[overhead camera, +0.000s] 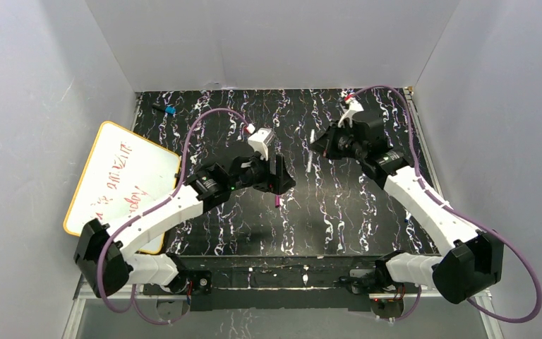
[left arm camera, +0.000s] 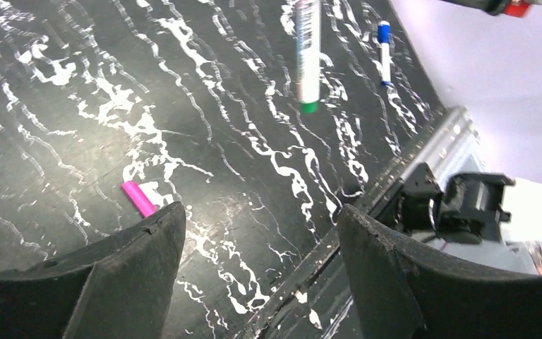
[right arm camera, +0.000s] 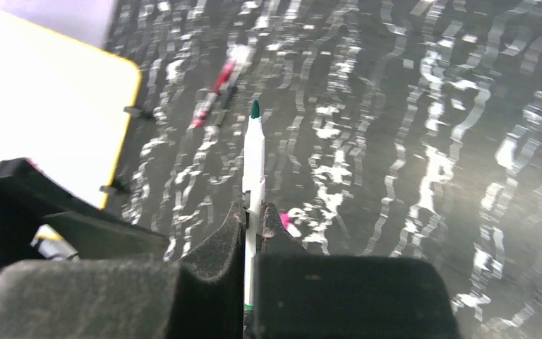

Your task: Insert the pens into the pen caps

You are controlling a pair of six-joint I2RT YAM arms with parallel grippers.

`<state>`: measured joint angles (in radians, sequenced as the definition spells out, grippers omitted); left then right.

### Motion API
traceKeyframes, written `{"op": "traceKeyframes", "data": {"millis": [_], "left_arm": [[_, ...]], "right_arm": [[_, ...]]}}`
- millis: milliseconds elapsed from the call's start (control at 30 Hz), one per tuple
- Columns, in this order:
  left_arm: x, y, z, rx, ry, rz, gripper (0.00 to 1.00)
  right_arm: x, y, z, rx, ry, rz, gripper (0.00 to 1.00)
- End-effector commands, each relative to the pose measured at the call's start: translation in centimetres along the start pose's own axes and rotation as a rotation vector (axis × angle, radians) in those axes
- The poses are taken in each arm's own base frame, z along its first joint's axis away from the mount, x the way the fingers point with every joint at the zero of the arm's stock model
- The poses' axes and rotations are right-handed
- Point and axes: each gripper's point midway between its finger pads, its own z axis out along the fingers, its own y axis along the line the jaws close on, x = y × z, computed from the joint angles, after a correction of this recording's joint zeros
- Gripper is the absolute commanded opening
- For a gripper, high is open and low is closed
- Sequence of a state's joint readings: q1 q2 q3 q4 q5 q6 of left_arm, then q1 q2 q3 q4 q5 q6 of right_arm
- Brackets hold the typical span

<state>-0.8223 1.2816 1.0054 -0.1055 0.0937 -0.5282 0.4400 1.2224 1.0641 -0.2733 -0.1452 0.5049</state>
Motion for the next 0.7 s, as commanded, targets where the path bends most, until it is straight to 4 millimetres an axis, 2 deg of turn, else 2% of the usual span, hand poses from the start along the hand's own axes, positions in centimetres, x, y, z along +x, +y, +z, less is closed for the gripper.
{"op": "traceKeyframes", "data": {"millis": [0,100,300,500,667], "left_arm": [[0.1,-3.0,-1.6,0.234,-0.029,0.119,0.76],[-0.1,-4.1,-2.5,0.305,-0.060,0.161,0.76],[-1.5,-4.7,-3.4,0.338,-0.140,0.210,0.76],[-3.0,-5.6,-4.1,0.371,-0.209,0.205,0.75],[-4.0,-5.6,-4.6,0.354,-0.252,0.206,0.65]], "right_arm": [[-2.4,7.6,-1.3,-0.294,-0.089,-0.059,0.01],[-2.5,10.2,-2.3,-0.369,-0.126,-0.093,0.01],[-2.0,13.4,-3.3,-0.436,-0.125,-0.105,0.01],[-1.0,15.8,-3.2,-0.475,-0.120,-0.118,0.01],[-0.2,16.9,-3.3,-0.489,-0.112,-0.127,0.01]]}}
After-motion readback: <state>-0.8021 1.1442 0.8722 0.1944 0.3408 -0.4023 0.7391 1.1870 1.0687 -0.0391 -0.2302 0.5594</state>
